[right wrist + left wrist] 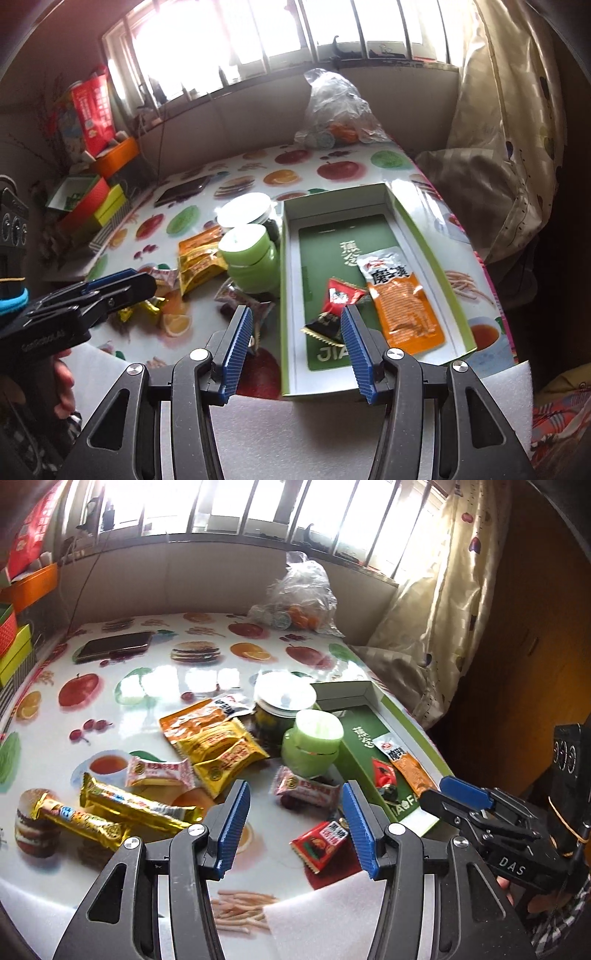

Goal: Organize snacks
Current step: 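Move both grippers back over the snack pile toward the next items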

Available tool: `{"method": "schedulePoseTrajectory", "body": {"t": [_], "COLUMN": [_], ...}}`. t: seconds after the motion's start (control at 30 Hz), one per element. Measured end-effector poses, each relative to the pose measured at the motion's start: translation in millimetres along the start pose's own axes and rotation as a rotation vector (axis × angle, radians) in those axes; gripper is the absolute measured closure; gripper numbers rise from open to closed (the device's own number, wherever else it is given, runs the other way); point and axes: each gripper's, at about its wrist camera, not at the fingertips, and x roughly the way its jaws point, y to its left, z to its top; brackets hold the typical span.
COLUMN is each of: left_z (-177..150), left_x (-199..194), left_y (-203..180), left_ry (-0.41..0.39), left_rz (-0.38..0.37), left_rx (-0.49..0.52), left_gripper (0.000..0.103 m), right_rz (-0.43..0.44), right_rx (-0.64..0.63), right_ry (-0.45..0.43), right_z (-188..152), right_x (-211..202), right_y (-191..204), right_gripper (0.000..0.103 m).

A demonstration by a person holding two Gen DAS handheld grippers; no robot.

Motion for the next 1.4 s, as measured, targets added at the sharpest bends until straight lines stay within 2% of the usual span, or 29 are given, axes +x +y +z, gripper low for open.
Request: {"method": "schedulePoseTrajectory", "body": {"t": [0.13, 0.3, 0.67, 0.8, 0.93, 1.0, 1.07, 1.13, 1.27, 1.4], "left_z": [-8, -18, -35, -39, -41, -42, -42, -42, -42, -42], "left_x": [-6, -11, -10, -10, -10, -10, -11, -11, -8, -4], "left_y": [26, 49, 86, 96, 106, 112, 117, 121, 128, 127], "left_ry": [-0.006, -0.009, 0.016, 0.02, 0.024, 0.026, 0.025, 0.026, 0.03, 0.041], "left_rz": [0.056, 0.072, 0.107, 0.11, 0.122, 0.128, 0.134, 0.141, 0.149, 0.14], "left_rx": [-0.043, -0.085, -0.162, -0.181, -0.2, -0.211, -0.216, -0.223, -0.24, -0.236], "left_gripper": [0.05, 0.05, 0.05, 0.05, 0.05, 0.05, 0.05, 0.05, 0.05, 0.05], "right_rz": [0.002, 0.047, -0.051, -0.072, -0.077, -0.067, -0.063, -0.033, -0.097, -0.096], "right_rx": [-0.009, 0.006, 0.036, 0.033, 0.039, 0.033, 0.031, -0.023, -0.094, -0.109], "right_ry": [0.024, 0.079, 0.179, 0.18, 0.197, 0.208, 0.202, 0.155, 0.078, 0.094], "right_z": [-9, -17, -22, -21, -21, -23, -24, -23, -14, -3], "right_x": [8, 26, 70, 82, 93, 97, 95, 84, 70, 82], "right_y": [24, 45, 60, 66, 69, 72, 73, 79, 78, 73], "right_gripper": [0.053, 0.053, 0.053, 0.054, 0.064, 0.065, 0.065, 0.065, 0.065, 0.065]}}
